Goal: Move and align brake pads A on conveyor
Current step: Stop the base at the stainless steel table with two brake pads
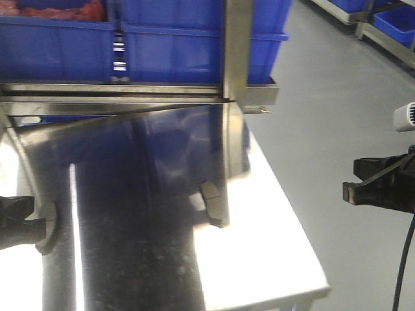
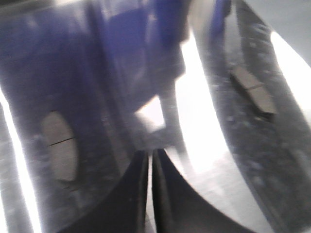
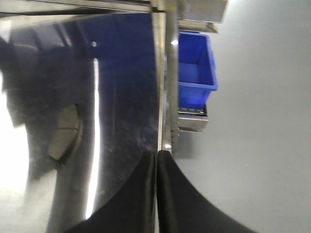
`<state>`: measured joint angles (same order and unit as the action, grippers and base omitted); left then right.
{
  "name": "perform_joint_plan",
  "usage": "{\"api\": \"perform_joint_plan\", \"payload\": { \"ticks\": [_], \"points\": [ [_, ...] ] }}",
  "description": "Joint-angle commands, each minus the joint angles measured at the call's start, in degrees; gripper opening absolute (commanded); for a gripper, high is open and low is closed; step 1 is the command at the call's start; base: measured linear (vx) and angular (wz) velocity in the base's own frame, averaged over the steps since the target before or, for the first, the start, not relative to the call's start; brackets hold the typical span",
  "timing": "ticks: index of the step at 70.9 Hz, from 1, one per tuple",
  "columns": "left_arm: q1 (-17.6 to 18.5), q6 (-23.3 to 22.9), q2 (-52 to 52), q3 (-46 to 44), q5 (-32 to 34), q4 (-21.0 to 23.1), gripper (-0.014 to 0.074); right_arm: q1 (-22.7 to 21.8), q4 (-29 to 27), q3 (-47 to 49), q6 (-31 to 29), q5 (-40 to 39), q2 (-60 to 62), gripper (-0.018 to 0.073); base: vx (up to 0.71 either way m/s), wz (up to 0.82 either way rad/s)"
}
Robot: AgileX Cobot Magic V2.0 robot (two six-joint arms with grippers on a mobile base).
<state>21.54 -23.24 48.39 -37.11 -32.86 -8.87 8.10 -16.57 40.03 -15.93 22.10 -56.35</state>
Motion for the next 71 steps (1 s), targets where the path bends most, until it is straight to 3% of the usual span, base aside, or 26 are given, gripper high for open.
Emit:
{"api": "perform_joint_plan", "payload": {
  "ticks": [1,31,71],
  "points": [
    [0.3,0.0,-0.7,-1.6,3.6,-0.3,-0.0006,-0.1,-0.3,1.6,-0.3,-3.4,0.8,-0.0006,0.09,0.45],
    [0.3,0.0,-0.7,-1.6,3.6,-0.3,-0.0006,-0.1,-0.3,1.6,-0.3,-3.4,0.8,-0.0006,0.08,0.30],
    [0.3,0.0,-0.7,-1.6,3.6,-0.3,-0.0006,-0.1,-0.3,1.6,-0.3,-3.4,0.8,-0.0006,0.03,0.08]
  ]
}}
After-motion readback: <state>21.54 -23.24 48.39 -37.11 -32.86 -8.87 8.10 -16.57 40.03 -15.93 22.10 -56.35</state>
